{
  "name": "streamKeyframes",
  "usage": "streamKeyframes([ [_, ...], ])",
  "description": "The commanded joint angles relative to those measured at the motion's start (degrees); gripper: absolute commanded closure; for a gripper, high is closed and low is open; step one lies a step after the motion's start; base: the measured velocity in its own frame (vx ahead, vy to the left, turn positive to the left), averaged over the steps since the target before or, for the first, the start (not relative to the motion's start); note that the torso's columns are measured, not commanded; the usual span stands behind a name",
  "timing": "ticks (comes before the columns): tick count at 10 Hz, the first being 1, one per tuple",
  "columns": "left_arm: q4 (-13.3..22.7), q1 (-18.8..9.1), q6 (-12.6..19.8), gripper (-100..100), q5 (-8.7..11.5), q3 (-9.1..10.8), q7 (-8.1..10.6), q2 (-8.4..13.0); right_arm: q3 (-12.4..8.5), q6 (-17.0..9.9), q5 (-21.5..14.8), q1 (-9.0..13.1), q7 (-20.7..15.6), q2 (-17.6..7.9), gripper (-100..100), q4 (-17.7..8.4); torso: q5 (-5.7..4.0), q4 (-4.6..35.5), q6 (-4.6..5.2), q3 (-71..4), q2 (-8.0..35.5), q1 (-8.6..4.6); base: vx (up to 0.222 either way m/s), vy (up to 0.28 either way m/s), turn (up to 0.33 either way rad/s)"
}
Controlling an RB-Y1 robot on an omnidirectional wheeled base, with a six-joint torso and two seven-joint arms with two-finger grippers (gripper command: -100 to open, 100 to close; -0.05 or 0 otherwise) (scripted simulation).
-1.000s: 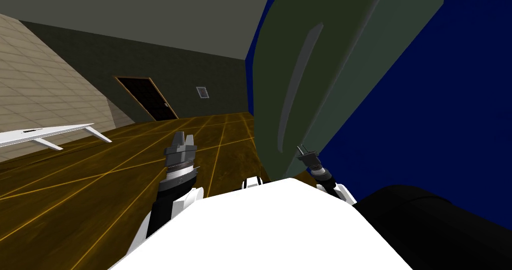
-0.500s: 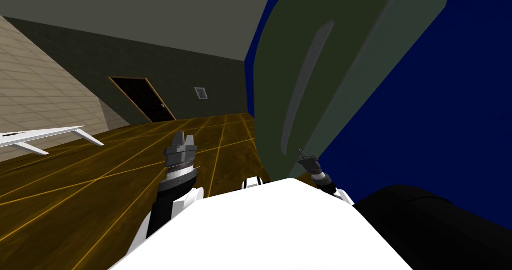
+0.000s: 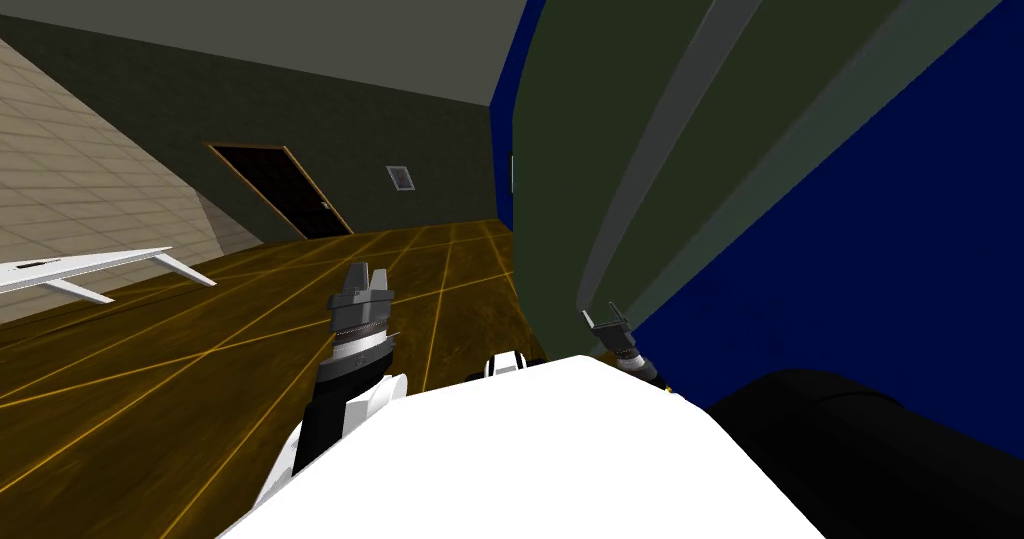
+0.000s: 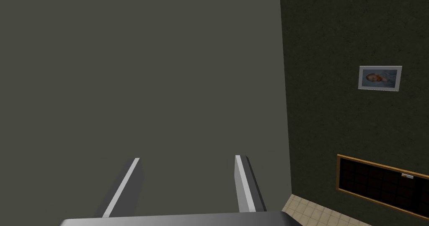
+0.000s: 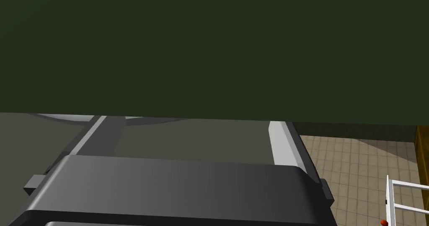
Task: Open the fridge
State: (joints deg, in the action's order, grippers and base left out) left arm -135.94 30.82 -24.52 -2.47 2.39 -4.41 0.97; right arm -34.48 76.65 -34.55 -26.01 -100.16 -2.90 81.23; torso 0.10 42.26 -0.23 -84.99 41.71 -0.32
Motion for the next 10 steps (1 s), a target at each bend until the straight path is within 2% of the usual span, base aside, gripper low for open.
streamKeyframes([
  [1,0.0,0.0,0.0,0,0.0,0.0,0.0,0.0,-0.83,0.7,-0.71,0.53,-2.14,3.98,-100,-1.25,-0.16,-0.05,-0.03,0.13,0.06,-0.02,0.055,0.024,0.023],
  [2,0.0,0.0,0.0,0,0.0,0.0,0.0,0.0,-0.91,0.81,-0.81,0.54,-2.37,4.94,-100,-1.38,-0.15,-0.02,0.14,0.29,0.35,0.15,0.034,0.017,-0.004],
  [3,0.0,-0.01,0.0,0,0.0,0.0,0.0,0.0,-0.76,0.63,-0.78,0.25,-2.06,4.46,-100,-0.74,-0.13,0.03,0.17,0.45,0.6,0.26,0.013,0.007,-0.006],
  [6,0.0,-0.01,0.0,0,0.0,-0.01,0.0,-0.01,-1.6,-2.55,0.09,0.57,1.26,2.07,-100,2.08,0.08,0.06,0.14,0.26,0.39,0.44,0.04,0.073,-0.009],
  [7,0.0,-0.01,0.0,0,0.0,0.0,0.0,-0.01,-1.43,-1.79,-0.14,0.37,0.41,2.66,-100,1.17,0.07,0.04,0.05,0.18,0.27,0.43,0.016,0.034,-0.035],
  [8,0.0,-0.01,0.0,0,0.0,0.0,0.0,0.0,-1.02,-0.32,-0.53,0.36,-1.13,3.83,100,0.09,0.02,0.02,-0.01,0.2,0.31,0.34,-0.037,-0.065,0.016],
  [9,0.0,-0.02,0.0,0,0.0,0.0,0.0,0.01,-0.85,0.32,-0.71,0.29,-1.81,4.33,100,-0.48,-0.16,-0.03,0.03,0.34,0.44,0.04,-0.042,-0.1,0.05],
  [10,0.01,-0.02,0.01,0,0.0,0.01,0.0,0.01,-1.01,-0.37,-0.42,0.41,-1.09,4.1,100,0.29,-0.36,-0.12,0.19,0.51,0.54,-0.06,-0.011,-0.039,0.019],
])
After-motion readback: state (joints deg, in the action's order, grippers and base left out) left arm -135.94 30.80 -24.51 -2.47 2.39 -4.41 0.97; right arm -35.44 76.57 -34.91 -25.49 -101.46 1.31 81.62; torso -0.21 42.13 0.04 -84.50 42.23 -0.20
